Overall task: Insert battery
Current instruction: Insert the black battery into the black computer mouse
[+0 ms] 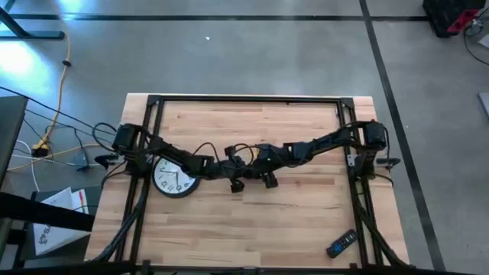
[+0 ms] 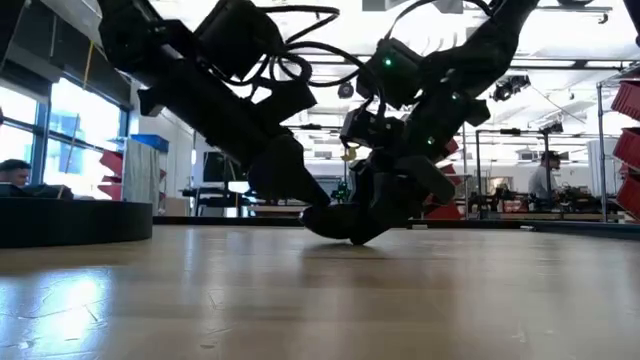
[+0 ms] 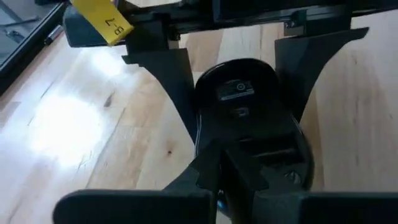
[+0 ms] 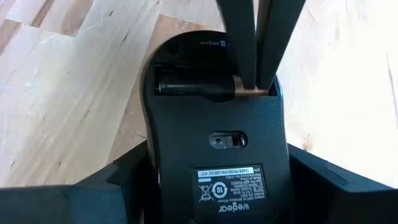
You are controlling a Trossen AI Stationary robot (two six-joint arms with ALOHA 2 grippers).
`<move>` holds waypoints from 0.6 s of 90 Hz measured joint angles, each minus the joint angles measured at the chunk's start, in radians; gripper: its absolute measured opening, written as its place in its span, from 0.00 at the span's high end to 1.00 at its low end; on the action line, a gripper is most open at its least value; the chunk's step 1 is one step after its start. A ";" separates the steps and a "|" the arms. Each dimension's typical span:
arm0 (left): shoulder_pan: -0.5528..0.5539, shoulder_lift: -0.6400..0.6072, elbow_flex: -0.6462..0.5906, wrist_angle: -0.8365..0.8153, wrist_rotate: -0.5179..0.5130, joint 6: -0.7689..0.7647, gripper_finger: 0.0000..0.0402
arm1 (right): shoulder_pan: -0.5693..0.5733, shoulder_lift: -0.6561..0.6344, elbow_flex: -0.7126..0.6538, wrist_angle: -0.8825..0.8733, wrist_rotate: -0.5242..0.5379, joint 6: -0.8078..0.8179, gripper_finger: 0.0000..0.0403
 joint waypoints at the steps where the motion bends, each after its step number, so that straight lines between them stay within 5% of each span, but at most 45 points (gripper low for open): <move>1: 0.000 -0.004 0.000 0.001 -0.001 0.000 1.00 | 0.000 0.000 0.000 0.000 0.000 0.000 0.39; 30: 0.006 -0.181 -0.010 -0.107 -0.028 0.023 1.00 | -0.001 0.000 0.000 0.003 -0.001 0.029 0.39; 54: 0.014 -0.197 -0.056 -0.218 0.108 0.098 0.98 | -0.033 0.002 -0.002 0.012 -0.084 0.172 0.39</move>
